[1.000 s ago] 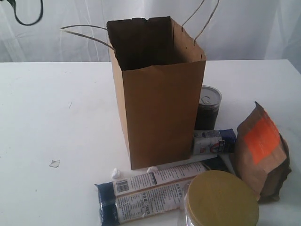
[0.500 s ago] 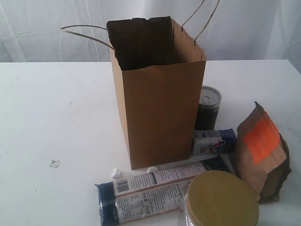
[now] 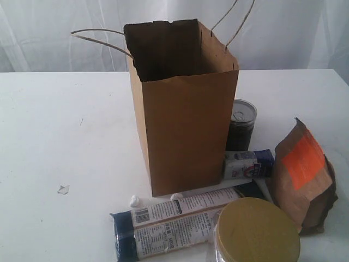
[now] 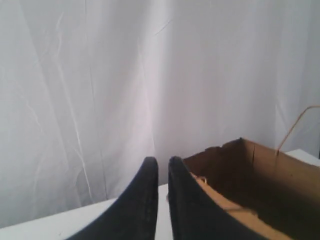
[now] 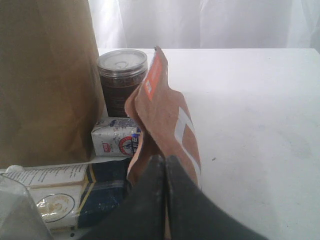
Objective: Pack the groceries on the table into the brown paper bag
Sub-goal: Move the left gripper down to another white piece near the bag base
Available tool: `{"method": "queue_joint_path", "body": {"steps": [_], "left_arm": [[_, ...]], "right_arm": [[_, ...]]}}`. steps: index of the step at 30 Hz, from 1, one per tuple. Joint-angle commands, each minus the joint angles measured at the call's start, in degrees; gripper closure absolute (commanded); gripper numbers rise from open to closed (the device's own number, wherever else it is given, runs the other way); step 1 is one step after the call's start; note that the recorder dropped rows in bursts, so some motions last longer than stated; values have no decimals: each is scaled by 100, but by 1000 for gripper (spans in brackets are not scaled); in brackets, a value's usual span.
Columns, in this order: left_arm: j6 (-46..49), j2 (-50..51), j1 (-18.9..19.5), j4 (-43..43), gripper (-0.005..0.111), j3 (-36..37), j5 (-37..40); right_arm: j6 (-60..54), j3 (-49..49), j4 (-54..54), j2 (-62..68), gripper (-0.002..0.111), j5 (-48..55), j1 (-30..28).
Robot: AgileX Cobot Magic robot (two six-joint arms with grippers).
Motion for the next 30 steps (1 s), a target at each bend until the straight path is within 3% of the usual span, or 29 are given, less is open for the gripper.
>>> {"method": "queue_joint_path", "body": {"steps": [1, 4, 9, 15, 30], "left_arm": [[-110, 18, -2, 96, 93, 586, 7], [-367, 285, -2, 96, 90, 906, -143], [-628, 806, -2, 96, 76, 1318, -422], [-628, 1496, -2, 96, 63, 1398, -520], [-491, 3087, -2, -164, 53, 1366, -1233]], "right_arm": [[19, 29, -11, -33, 108, -35, -32], [19, 29, -11, -33, 108, -35, -32], [19, 29, -11, -33, 108, -35, -32], [19, 29, -11, -33, 108, -35, -32], [19, 29, -11, -33, 108, -35, -32]]}}
